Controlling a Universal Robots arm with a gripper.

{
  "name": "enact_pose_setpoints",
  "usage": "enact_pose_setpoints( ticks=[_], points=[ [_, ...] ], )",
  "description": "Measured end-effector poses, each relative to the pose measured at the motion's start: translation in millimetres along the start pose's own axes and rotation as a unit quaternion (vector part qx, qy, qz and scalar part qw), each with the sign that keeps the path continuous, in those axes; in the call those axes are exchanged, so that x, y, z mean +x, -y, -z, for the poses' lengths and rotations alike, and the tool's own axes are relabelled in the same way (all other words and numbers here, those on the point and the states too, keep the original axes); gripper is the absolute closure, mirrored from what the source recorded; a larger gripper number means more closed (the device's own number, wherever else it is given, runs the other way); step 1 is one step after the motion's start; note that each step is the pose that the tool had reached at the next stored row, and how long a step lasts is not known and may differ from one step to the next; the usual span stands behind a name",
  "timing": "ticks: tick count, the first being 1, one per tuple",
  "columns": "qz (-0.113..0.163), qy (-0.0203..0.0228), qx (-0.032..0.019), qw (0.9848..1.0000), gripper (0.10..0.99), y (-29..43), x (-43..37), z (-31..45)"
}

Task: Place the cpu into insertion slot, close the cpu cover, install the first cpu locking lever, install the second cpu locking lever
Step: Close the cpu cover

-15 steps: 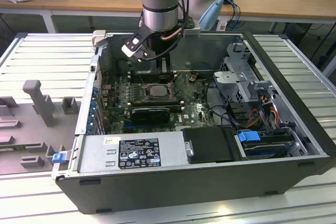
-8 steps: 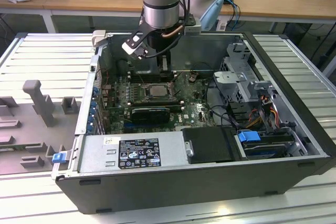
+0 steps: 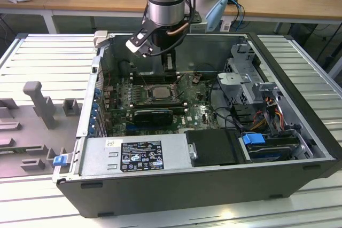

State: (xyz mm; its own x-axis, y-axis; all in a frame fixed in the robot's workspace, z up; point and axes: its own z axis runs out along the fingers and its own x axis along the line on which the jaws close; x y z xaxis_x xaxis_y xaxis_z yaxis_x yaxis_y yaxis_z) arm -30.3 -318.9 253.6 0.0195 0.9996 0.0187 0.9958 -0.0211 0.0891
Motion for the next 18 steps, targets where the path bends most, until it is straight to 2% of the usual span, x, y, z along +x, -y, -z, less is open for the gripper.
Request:
enact_pose_setpoints(
  ticks=[8, 18],
  points=[
    [0.000, 0.0000, 0.0000, 1.0000, 0.980, -8.0, 0.2, -0.4],
    [0.000, 0.0000, 0.0000, 1.0000, 0.980, -10.6, 0.4, 7.9]
  ],
)
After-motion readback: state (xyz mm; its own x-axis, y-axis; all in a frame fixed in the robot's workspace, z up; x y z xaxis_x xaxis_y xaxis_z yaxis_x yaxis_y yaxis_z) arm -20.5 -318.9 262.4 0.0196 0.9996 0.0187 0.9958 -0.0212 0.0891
